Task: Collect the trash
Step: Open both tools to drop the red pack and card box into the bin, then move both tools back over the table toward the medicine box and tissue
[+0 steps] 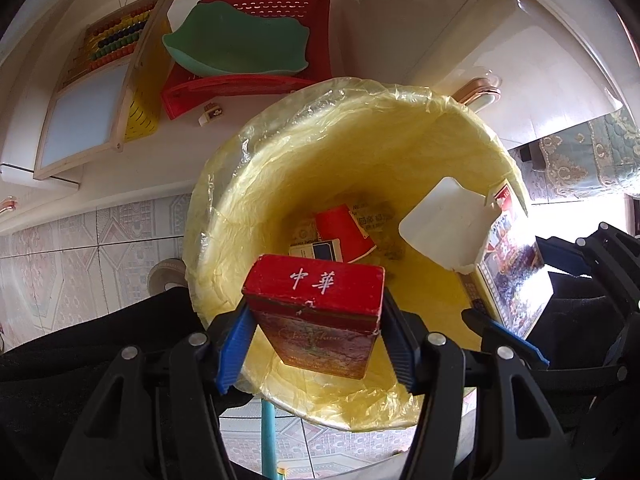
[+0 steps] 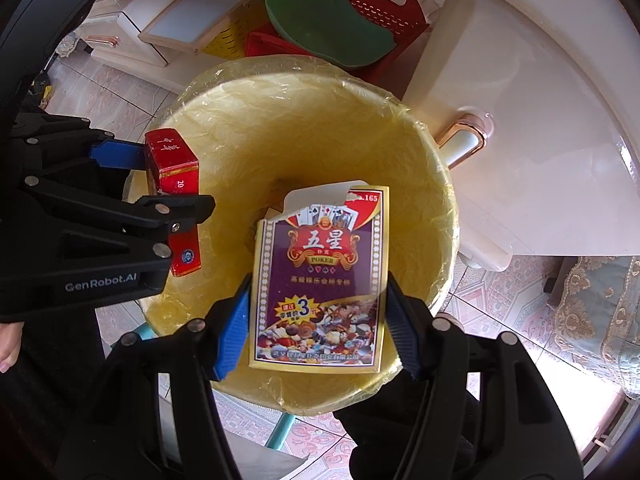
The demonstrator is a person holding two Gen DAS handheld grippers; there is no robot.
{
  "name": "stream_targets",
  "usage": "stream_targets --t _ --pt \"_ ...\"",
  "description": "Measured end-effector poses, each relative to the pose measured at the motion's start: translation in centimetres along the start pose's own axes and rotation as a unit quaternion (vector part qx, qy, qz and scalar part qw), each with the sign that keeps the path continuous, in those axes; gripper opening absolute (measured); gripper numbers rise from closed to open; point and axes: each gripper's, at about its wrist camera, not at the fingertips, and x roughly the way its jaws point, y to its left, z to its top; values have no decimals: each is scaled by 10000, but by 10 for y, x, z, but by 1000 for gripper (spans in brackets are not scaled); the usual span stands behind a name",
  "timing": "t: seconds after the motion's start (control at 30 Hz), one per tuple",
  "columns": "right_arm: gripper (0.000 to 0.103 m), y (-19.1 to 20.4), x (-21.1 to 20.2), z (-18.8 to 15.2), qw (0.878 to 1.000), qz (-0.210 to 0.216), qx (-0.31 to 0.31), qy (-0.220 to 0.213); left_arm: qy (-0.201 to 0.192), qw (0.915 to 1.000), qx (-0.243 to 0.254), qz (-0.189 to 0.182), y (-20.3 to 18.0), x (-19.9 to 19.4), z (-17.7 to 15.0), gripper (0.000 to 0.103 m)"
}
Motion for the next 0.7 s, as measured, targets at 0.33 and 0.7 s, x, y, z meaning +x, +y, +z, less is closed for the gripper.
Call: stream_targets --t 0.33,0.7 --pt "70 0 3 3 10000 -84 -5 -21 71 9997 156 151 -6 4 -2 62" --pt "74 -7 1 4 9999 -85 119 -42 45 9996 222 185 -10 1 -3 71"
